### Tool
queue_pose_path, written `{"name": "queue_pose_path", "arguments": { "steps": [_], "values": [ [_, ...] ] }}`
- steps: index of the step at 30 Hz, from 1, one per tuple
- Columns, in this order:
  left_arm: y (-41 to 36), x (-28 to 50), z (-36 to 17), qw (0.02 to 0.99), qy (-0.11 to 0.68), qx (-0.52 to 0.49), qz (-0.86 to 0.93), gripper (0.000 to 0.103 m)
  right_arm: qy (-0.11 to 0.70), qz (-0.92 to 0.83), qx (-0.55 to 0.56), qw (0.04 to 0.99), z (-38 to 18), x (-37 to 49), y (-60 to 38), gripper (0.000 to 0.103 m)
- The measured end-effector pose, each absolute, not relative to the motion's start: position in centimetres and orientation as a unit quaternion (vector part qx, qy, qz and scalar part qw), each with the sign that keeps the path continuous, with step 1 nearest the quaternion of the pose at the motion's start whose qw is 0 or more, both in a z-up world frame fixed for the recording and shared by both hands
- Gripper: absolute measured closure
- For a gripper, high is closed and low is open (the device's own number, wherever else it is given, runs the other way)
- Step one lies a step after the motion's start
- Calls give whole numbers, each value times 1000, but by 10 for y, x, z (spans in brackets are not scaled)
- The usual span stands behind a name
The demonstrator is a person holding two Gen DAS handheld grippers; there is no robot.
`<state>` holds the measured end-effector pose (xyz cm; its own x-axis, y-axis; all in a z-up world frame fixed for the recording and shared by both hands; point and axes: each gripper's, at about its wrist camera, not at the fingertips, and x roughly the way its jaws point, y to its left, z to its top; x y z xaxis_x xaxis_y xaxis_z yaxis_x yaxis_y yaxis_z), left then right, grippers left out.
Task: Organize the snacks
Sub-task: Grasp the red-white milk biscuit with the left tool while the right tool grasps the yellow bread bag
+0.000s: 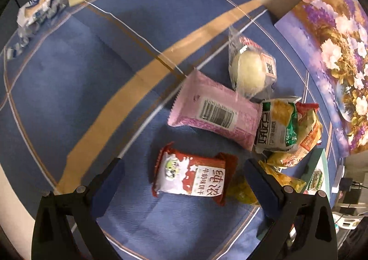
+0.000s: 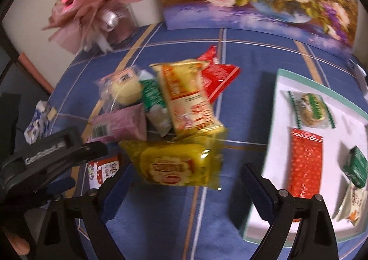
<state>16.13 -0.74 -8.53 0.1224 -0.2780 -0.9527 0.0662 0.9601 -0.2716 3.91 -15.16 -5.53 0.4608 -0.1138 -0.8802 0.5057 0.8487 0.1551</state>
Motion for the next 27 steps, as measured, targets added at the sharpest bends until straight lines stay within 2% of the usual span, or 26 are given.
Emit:
{"name": "queue_pose_path", "arguments": {
  "steps": [6, 8, 10, 13, 27],
  "values": [
    [-18, 164, -93, 735, 663, -71, -126, 0, 499, -176, 184, 829, -69, 49, -142, 8],
    [-24, 164, -96, 734, 665, -57, -126, 5, 506, -179, 178, 825, -75, 52, -141, 8],
    [-28, 164, -101, 729, 671, -50, -126, 19, 512, -181, 174, 822, -80, 54, -140, 8],
    [-32, 165, -105, 726, 674, -48, -126, 22, 520, -187, 174, 815, -88, 57, -140, 8],
    [-24, 163, -105, 730, 671, -50, -119, 25, 518, -190, 178, 815, -105, 54, -139, 6]
  ]
}}
